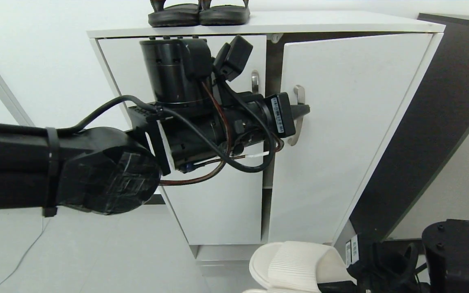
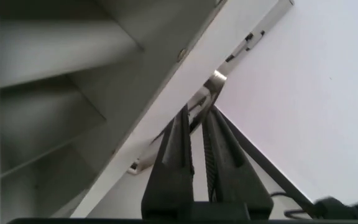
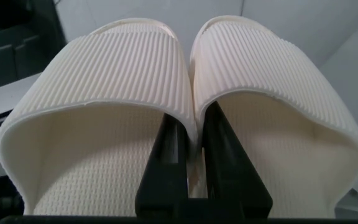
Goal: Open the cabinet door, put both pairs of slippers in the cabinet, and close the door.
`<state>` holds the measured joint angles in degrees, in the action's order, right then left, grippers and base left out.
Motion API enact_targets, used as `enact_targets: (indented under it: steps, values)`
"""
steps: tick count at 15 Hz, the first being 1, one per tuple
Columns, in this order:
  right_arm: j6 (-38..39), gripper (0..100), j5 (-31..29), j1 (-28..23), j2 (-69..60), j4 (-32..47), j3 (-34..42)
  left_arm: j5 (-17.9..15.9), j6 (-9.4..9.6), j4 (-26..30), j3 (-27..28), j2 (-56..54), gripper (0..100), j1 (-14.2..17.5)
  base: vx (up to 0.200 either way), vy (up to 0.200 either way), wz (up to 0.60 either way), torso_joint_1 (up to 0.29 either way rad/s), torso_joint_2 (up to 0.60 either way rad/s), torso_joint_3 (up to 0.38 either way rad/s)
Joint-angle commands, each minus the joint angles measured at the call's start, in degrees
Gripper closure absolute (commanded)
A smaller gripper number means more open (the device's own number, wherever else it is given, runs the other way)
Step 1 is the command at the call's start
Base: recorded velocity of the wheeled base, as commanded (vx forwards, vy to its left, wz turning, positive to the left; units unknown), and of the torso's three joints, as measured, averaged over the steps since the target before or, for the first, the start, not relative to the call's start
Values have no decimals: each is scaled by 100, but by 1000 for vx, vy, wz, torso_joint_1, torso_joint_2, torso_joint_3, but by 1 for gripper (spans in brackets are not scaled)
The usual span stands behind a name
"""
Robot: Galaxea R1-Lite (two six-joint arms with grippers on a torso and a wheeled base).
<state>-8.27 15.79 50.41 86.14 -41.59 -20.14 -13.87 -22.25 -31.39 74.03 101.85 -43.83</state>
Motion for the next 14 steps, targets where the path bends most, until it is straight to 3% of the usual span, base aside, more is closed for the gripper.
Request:
enact_targets:
  steps: [1,6,11,14]
  values:
    - [-17,100,30,13,-80,2,72,16,10,-43,-460,-456,100,-91,0,0,0,0,0,0]
    - [-44,100,39,30,-53,2,89,25,10,-218,-1374,-1256,100,-30,0,0,0,0,0,0]
    - [-52,100,30,74,-45,2,115,-10,1,-227,-1075,-860,100,392,0,0,0,0,0,0]
    - [-61,100,30,83,-36,2,159,-28,1,-227,-618,-412,100,401,0,0,0,0,0,0]
